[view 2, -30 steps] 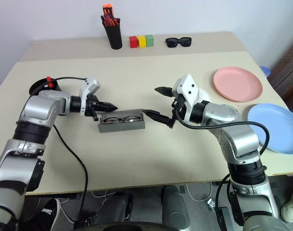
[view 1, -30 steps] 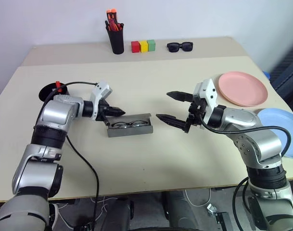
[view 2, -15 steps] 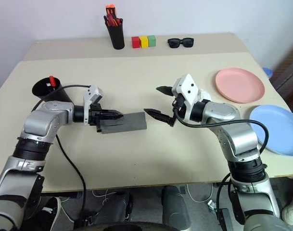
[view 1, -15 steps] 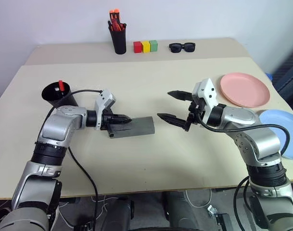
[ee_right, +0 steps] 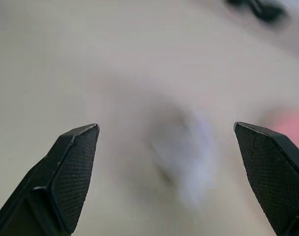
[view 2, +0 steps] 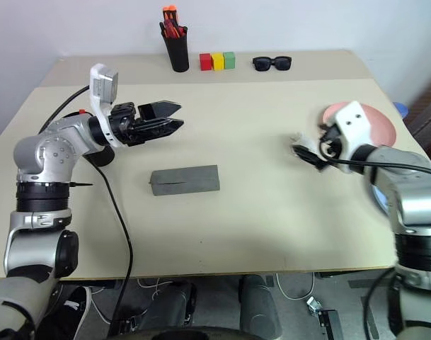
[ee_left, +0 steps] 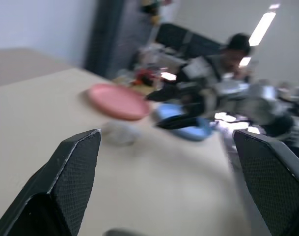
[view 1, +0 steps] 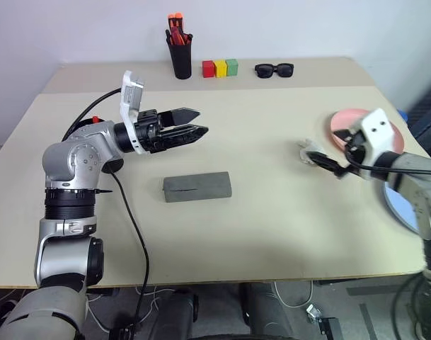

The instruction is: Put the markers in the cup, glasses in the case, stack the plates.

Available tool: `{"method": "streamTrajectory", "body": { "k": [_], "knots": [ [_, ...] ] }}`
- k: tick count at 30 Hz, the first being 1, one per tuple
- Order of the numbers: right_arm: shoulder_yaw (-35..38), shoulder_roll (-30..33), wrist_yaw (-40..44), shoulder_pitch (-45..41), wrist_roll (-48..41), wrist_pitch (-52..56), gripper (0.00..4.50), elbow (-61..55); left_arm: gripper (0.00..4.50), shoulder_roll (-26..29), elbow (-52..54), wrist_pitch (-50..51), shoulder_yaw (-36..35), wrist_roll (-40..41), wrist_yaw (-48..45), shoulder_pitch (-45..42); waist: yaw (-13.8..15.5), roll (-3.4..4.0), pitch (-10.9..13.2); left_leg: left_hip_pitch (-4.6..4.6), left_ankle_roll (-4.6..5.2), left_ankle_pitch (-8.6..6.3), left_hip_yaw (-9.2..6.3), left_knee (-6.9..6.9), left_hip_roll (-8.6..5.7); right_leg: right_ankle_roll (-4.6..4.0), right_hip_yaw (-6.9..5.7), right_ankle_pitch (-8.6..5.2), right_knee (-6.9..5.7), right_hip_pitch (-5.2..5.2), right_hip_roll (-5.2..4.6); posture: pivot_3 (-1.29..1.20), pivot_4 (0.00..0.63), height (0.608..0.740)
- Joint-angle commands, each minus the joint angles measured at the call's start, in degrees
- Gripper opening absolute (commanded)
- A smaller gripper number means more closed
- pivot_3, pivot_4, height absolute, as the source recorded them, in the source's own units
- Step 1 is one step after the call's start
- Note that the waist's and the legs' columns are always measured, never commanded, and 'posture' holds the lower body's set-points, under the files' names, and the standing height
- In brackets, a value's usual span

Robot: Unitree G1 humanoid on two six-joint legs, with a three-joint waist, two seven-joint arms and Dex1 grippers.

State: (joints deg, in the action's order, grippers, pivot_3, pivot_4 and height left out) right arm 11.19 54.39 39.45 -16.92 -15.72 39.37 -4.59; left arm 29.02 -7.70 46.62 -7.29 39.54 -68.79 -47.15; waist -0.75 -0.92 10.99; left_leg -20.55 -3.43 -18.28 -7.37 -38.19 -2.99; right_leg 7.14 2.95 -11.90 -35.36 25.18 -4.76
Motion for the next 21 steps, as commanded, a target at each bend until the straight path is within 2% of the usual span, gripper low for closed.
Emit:
{"method": "streamTrajectory", "body": {
  "k": [1,5,11,15,21],
  "knots": [
    [1.89,5.1,-1.69,5.43,5.06,2.46,4.5,-0.14,4.49,0.46,0.73,-0.35,0.71,1.2,-1.54,0.21,-0.05,0.0,0.0,0.02,0.0,0.0,0.02,-0.01,0.0,0.0,0.0,0.0,0.0,-0.03,0.0,0.0,0.15,0.74],
    [5.72,5.26,-4.23,8.83,4.74,10.1,4.5,-1.41,4.49,0.58,-2.22,-1.92,1.13,0.45,-3.24,-1.25,-0.56,0.02,-0.01,0.16,0.0,0.01,0.21,-0.05,0.03,0.0,0.14,0.0,-0.03,-0.09,0.03,0.0,0.15,0.74],
    [7.22,4.2,-6.83,12.22,6.27,14.24,4.5,0.45,4.49,0.63,-3.49,-7.69,4.23,-3.37,-4.9,-0.81,-0.07,0.02,-0.01,0.17,0.0,0.01,0.22,-0.06,0.04,0.0,0.15,0.0,0.02,-0.15,0.04,0.0,0.15,0.74],
    [6.93,3.08,-6.65,12.4,5.63,15.34,3.29,1.56,4.5,1.23,-2.86,-11.1,5.63,-5.66,-5.33,0.12,-0.01,0.02,-0.01,0.17,0.0,0.01,0.21,-0.06,0.04,0.01,0.14,0.0,0.06,-0.17,0.03,0.0,0.15,0.74],
    [4.43,3.64,-7.38,9.12,7.4,13.02,0.19,5.14,4.5,2.68,-2.31,-12.65,5.15,-5.61,-5.81,0.98,-0.23,0.02,-0.02,0.2,0.01,0.0,0.21,-0.05,0.05,0.01,0.14,0.0,0.08,-0.21,0.04,0.0,0.15,0.74]
  ]
}}
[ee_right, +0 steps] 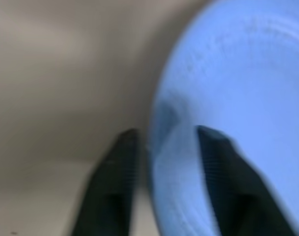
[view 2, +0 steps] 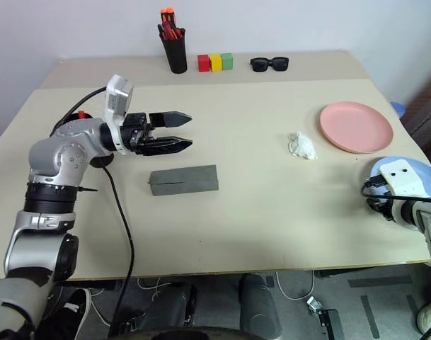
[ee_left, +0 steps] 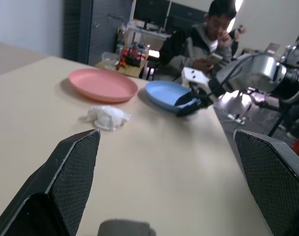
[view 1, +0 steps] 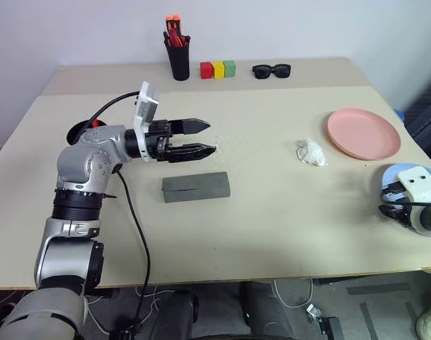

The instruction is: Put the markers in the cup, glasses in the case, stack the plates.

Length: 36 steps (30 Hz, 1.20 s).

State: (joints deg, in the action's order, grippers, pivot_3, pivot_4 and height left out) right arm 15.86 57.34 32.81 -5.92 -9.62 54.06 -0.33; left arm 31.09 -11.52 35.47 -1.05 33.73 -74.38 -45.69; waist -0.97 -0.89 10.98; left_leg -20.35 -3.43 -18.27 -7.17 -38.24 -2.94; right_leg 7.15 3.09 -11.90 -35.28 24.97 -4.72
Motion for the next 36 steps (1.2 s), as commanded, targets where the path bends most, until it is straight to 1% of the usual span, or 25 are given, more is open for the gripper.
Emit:
{"method": "streamTrajectory", "body": {
  "k": [1,7,10,13,16,19,22,23,26,27,28,30,31,32,34,36],
  "knots": [
    [-0.69,0.79,-1.37,-3.41,2.0,-2.72,0.04,1.76,4.5,0.75,1.66,-1.32,-1.26,0.34,0.06,-0.32,-0.1,-0.02,-0.01,0.01,0.0,0.0,0.0,-0.01,0.0,0.0,0.0,0.0,0.01,-0.02,0.0,0.0,0.15,0.74],
    [-5.63,2.06,-4.29,-12.4,7.73,-10.12,0.04,6.5,4.5,0.85,2.49,-2.12,-1.65,0.3,1.62,0.8,-0.15,0.02,0.0,0.04,0.0,0.0,0.0,-0.02,0.0,0.01,0.0,0.0,0.04,-0.06,0.0,0.0,0.15,0.74],
    [-9.55,0.31,-6.64,-19.87,10.98,-15.4,0.04,11.08,4.5,1.33,2.68,-2.0,-1.7,0.35,1.89,1.05,-0.32,0.03,0.01,0.01,0.0,0.0,0.01,-0.02,0.0,0.02,0.0,0.01,0.04,-0.01,-0.01,0.0,0.15,0.74],
    [-13.87,-1.64,-9.31,-26.87,14.89,-20.96,0.04,17.86,4.5,1.66,3.26,-2.24,-1.83,0.3,2.38,1.08,-0.33,0.04,0.01,0.01,-0.01,0.0,0.02,0.01,0.01,0.01,0.0,0.01,0.03,0.02,0.0,0.0,0.15,0.74],
    [-16.25,-6.35,-9.92,-33.78,15.68,-26.53,0.04,25.32,4.5,1.8,4.58,-1.26,-2.69,1.18,3.87,1.45,-0.38,0.02,0.01,0.0,-0.01,0.0,0.02,0.02,0.02,0.01,-0.01,0.01,0.05,0.02,0.0,0.0,0.15,0.74],
    [-18.98,-9.73,-9.55,-39.71,17.51,-33.16,0.04,34.49,4.5,2.31,6.1,-1.38,-2.84,1.11,4.84,2.54,-0.36,0.04,0.02,-0.03,-0.02,0.01,0.01,0.03,0.01,0.01,0.0,0.01,0.05,0.05,-0.01,0.0,0.15,0.74],
    [-20.68,-11.45,-9.6,-44.61,18.94,-38.44,0.04,43.79,4.5,3.1,7.72,-0.95,-3.62,1.45,6.23,3.8,-0.24,0.06,0.03,-0.17,-0.08,0.04,0.02,0.04,-0.01,0.01,0.0,0.01,0.04,0.2,-0.03,0.0,0.15,0.74],
    [-20.95,-11.76,-9.34,-46.06,19.06,-39.94,0.04,46.98,4.5,3.43,8.37,-0.51,-3.86,1.75,6.61,4.32,-0.2,0.06,0.03,-0.2,-0.25,0.14,0.03,0.05,-0.02,0.01,0.01,0.01,0.04,0.25,-0.05,0.0,0.15,0.74],
    [-20.67,-12.36,-6.9,-48.35,18.36,-42.47,1.0,52.64,4.5,3.9,9.92,0.33,-4.35,2.37,7.63,5.4,-0.2,0.06,0.03,-0.23,-0.28,0.15,0.02,0.09,-0.02,0.01,0.0,0.01,0.07,0.27,-0.05,0.0,0.15,0.74],
    [-20.61,-12.52,-5.88,-48.69,18.13,-42.95,1.42,53.53,4.5,3.97,10.28,0.5,-4.48,2.51,7.8,5.63,-0.22,0.06,0.03,-0.23,-0.28,0.15,0.02,0.1,-0.02,0.01,0.0,0.01,0.09,0.27,-0.05,0.0,0.15,0.74],
    [-20.38,-12.72,-5.66,-48.95,17.95,-43.53,1.97,54.0,4.5,4.04,10.56,0.7,-4.62,2.63,8.04,5.83,-0.25,0.06,0.03,-0.23,-0.27,0.15,0.02,0.09,-0.02,0.01,0.0,0.01,0.09,0.26,-0.04,0.0,0.15,0.74],
    [-19.31,-13.15,-5.45,-49.5,17.05,-42.94,2.85,54.38,4.5,4.21,11.05,0.99,-4.79,3.01,8.46,6.25,-0.48,0.06,0.03,-0.22,-0.27,0.15,0.03,0.09,-0.02,0.01,0.01,0.01,0.07,0.26,-0.04,0.0,0.15,0.74],
    [-18.51,-13.28,-5.4,-49.84,16.39,-42.47,3.39,54.3,4.5,4.28,11.13,1.23,-4.82,3.25,8.66,6.36,-0.65,0.06,0.03,-0.21,-0.27,0.15,0.03,0.09,-0.02,0.01,0.01,0.01,0.05,0.26,-0.04,0.0,0.15,0.74],
    [-17.26,-13.35,-4.27,-49.98,14.88,-42.1,3.83,53.27,4.5,4.27,11.28,1.22,-4.78,3.32,8.85,6.51,-0.88,0.06,0.03,-0.2,-0.27,0.15,0.03,0.09,-0.02,0.01,0.01,0.01,0.03,0.26,-0.04,0.0,0.15,0.74],
    [-13.37,-14.09,-2.93,-50.6,10.56,-40.17,3.83,50.97,4.5,4.15,11.2,1.85,-4.79,3.72,9.08,6.47,-1.32,0.06,0.03,-0.19,-0.22,0.12,0.02,0.09,-0.02,0.01,0.01,0.01,0.01,0.26,-0.04,0.0,0.15,0.74],
    [-7.77,-15.52,-0.13,-51.24,3.41,-32.84,3.83,46.92,4.5,3.93,11.33,2.5,-4.87,4.36,9.01,6.3,-1.72,0.06,0.03,-0.18,-0.14,0.08,0.02,0.09,-0.02,0.01,0.01,0.01,0.0,0.25,-0.04,0.0,0.15,0.74]
  ]
}}
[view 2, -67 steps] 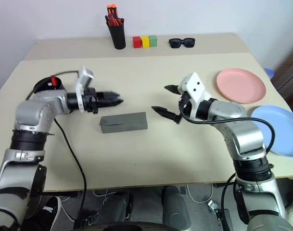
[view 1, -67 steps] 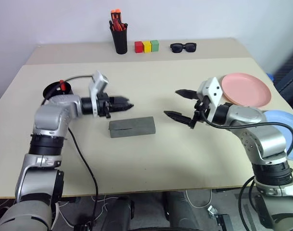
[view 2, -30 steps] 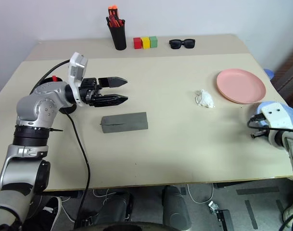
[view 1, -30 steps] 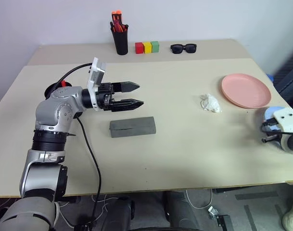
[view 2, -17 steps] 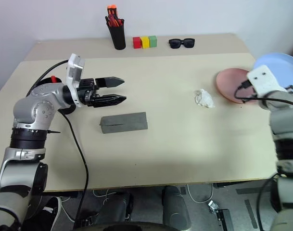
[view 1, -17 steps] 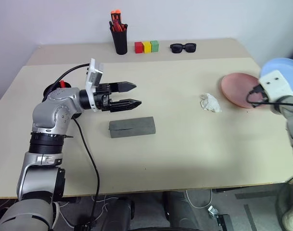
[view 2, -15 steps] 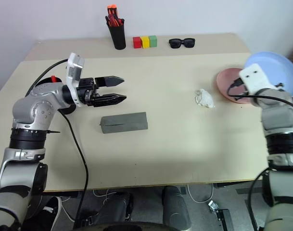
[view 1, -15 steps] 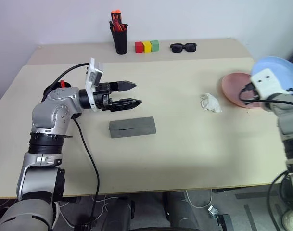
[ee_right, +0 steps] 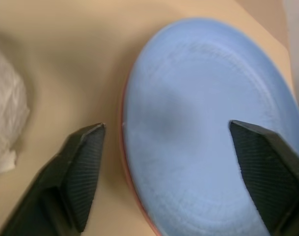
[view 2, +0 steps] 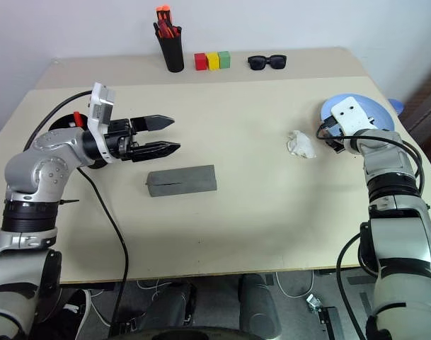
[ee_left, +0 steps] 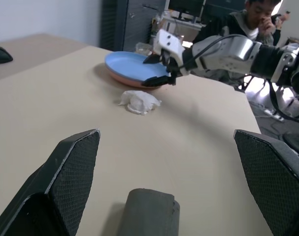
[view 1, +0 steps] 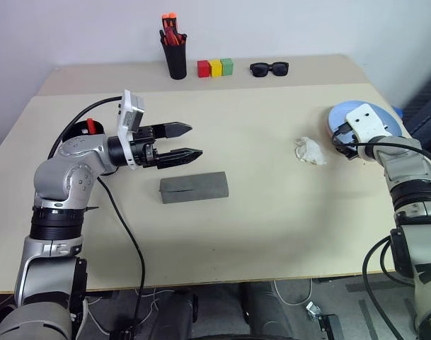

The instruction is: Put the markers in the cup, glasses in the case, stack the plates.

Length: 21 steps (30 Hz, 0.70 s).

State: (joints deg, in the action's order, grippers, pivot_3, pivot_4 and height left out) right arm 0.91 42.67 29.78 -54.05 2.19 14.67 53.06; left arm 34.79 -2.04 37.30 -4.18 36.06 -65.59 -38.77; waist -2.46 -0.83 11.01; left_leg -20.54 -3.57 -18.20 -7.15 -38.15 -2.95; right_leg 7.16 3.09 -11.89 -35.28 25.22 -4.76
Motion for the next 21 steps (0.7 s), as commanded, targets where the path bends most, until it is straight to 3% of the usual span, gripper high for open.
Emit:
{"method": "streamTrajectory", "body": {
  "k": [1,5,10,18,21],
  "knots": [
    [8.48,-1.19,3.82,-2.58,-10.14,9.15,3.83,-8.98,4.5,0.09,1.76,0.79,-1.78,2.34,0.25,-0.79,-0.45,0.0,0.0,0.01,0.04,-0.02,0.0,0.0,0.01,0.0,0.01,0.0,-0.01,0.0,0.01,0.0,0.15,0.74],
    [11.32,-2.63,3.91,0.72,-14.29,17.49,3.83,-17.69,4.5,-0.38,1.05,0.71,-1.29,2.7,0.15,-1.53,-0.35,0.01,0.0,0.04,0.12,-0.07,-0.01,0.03,0.04,0.0,0.01,0.0,-0.04,0.03,0.04,0.0,0.15,0.74],
    [8.72,-4.72,4.73,7.49,-14.56,21.37,3.83,-26.94,4.5,-0.75,0.54,0.53,-0.68,2.74,-0.47,-2.21,0.06,0.01,0.0,0.02,0.13,-0.07,-0.01,0.0,0.01,0.0,0.01,0.0,-0.06,0.01,0.02,0.0,0.15,0.74],
    [5.85,-7.0,2.95,11.62,-12.11,19.68,3.83,-26.2,4.5,0.79,1.85,2.3,-1.16,3.19,-0.83,-1.24,-0.22,0.02,0.0,0.04,0.13,-0.07,0.0,-0.01,0.0,0.0,0.03,0.0,-0.1,0.04,0.01,0.0,0.15,0.74],
    [5.09,-7.04,4.55,12.07,-11.97,20.07,2.99,-25.18,4.5,1.05,2.26,2.54,-1.35,3.33,-0.54,-1.04,-0.15,0.01,0.0,0.04,0.13,-0.07,0.0,-0.01,0.01,0.0,0.03,0.0,-0.1,0.04,0.02,0.0,0.15,0.74]
  ]
}}
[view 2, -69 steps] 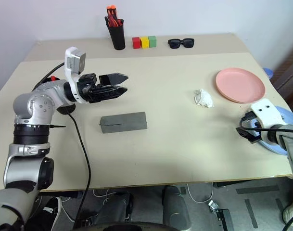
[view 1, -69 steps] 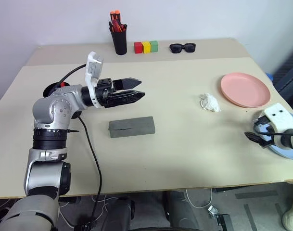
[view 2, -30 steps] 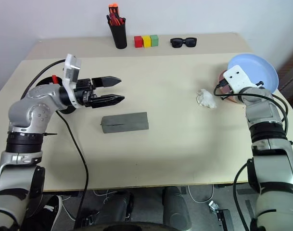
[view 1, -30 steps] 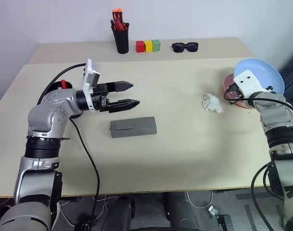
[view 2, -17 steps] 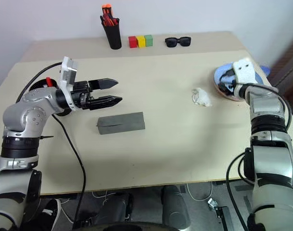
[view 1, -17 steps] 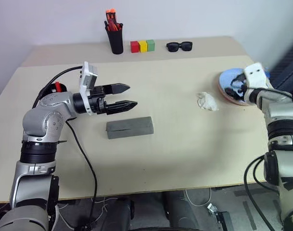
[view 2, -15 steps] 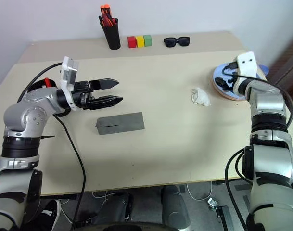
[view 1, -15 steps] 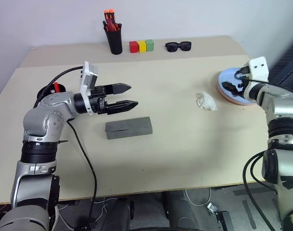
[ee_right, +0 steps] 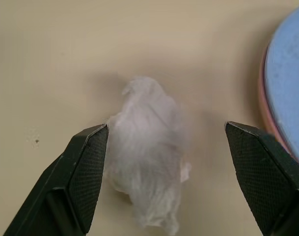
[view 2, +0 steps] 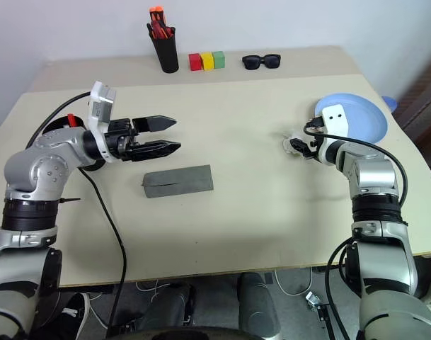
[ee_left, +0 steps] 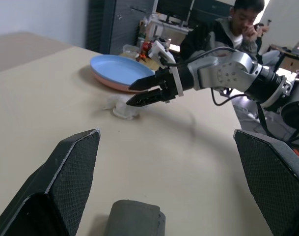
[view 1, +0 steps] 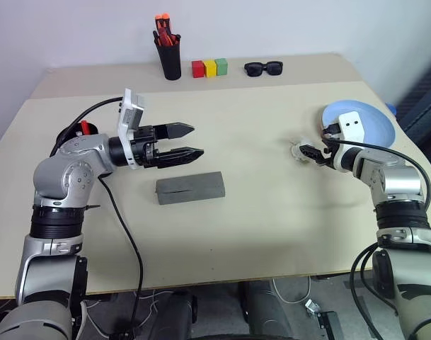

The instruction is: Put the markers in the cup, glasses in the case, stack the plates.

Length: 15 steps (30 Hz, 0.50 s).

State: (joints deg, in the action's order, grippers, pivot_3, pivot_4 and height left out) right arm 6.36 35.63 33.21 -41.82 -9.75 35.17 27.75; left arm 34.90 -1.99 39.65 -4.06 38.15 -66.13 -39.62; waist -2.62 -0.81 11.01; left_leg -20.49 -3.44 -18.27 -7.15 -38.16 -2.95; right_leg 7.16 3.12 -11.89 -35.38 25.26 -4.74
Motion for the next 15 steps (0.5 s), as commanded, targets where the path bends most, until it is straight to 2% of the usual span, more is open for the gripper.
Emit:
{"method": "streamTrajectory", "body": {
  "k": [1,6,7,10,15],
  "knots": [
    [-0.01,-0.07,1.04,-0.55,-0.24,-0.82,2.58,0.44,4.5,1.01,2.34,0.16,-1.53,1.22,0.06,-0.07,0.04,0.0,0.0,0.0,0.0,0.0,0.0,0.0,0.0,0.0,0.0,0.0,0.0,0.0,0.0,0.0,0.15,0.74],
    [-0.1,0.11,1.79,-1.63,-0.19,-0.76,0.19,1.19,4.5,1.39,2.92,0.32,-1.82,1.56,0.41,0.68,0.05,0.0,0.0,0.0,0.0,0.0,0.0,0.0,0.0,0.0,0.0,0.0,0.0,0.0,-0.01,0.0,0.15,0.74],
    [-0.47,0.07,2.15,-1.47,-0.06,-0.64,0.04,1.01,4.5,1.36,2.97,0.32,-1.8,1.58,0.51,0.76,0.05,0.0,0.0,-0.01,0.0,0.0,0.0,0.0,0.0,0.0,0.0,0.0,0.0,0.0,-0.01,0.0,0.15,0.74],
    [-0.05,0.09,2.12,-1.59,-0.29,-0.12,0.04,0.32,4.5,1.21,3.0,0.16,-1.73,1.61,0.76,0.76,0.05,0.0,0.0,0.0,0.0,0.0,0.0,0.0,0.0,0.0,0.0,0.0,0.0,0.0,-0.01,0.0,0.15,0.74],
    [6.48,0.91,-1.33,-6.71,-3.51,-2.62,0.04,1.97,4.5,1.29,2.61,-0.34,-1.59,1.59,0.67,0.74,-0.02,0.02,0.01,-0.01,0.0,0.0,0.0,-0.01,0.0,0.0,0.01,0.0,0.0,0.01,-0.01,0.0,0.15,0.74]
  ]
}}
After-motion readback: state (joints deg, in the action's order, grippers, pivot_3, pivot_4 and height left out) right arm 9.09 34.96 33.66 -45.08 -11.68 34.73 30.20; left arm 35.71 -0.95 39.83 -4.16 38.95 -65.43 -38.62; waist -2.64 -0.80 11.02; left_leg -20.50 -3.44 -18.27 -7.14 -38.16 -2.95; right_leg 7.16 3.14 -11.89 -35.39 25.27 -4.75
